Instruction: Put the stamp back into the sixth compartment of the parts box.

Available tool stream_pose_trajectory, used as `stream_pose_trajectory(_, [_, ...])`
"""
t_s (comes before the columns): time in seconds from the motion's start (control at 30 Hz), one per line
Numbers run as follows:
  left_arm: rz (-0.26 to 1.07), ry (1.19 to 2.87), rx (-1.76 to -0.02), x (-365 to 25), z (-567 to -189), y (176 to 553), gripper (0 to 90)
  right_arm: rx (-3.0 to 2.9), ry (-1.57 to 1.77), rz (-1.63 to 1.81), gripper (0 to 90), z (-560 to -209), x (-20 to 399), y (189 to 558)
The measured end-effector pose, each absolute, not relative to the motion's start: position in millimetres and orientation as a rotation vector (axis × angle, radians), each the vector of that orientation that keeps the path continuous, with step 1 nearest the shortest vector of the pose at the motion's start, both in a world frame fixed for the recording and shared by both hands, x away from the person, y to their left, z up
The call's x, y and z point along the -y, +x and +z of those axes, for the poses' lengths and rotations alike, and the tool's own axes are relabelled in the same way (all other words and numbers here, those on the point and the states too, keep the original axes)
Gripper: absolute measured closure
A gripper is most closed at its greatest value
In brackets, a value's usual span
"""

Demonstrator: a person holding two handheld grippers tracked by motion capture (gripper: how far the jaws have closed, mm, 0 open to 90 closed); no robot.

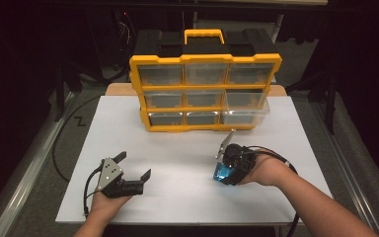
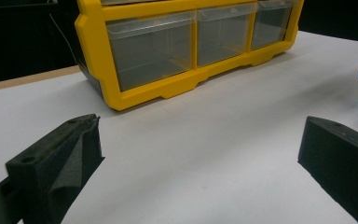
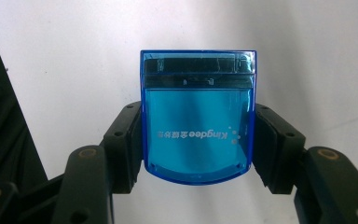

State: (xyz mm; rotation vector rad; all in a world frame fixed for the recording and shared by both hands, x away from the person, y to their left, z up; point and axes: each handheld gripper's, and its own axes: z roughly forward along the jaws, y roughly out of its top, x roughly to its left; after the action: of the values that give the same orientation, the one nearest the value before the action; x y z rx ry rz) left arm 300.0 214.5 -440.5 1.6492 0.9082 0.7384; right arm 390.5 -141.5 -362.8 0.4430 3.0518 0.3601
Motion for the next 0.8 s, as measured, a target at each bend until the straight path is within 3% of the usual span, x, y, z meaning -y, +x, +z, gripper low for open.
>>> stream_pose_trajectory(0.8, [0.741,1.645,-0.907,-214.4,-440.1,299.5,0.4,-3.031,0.482,0.335,43.9,-339.2,171.9,393.5])
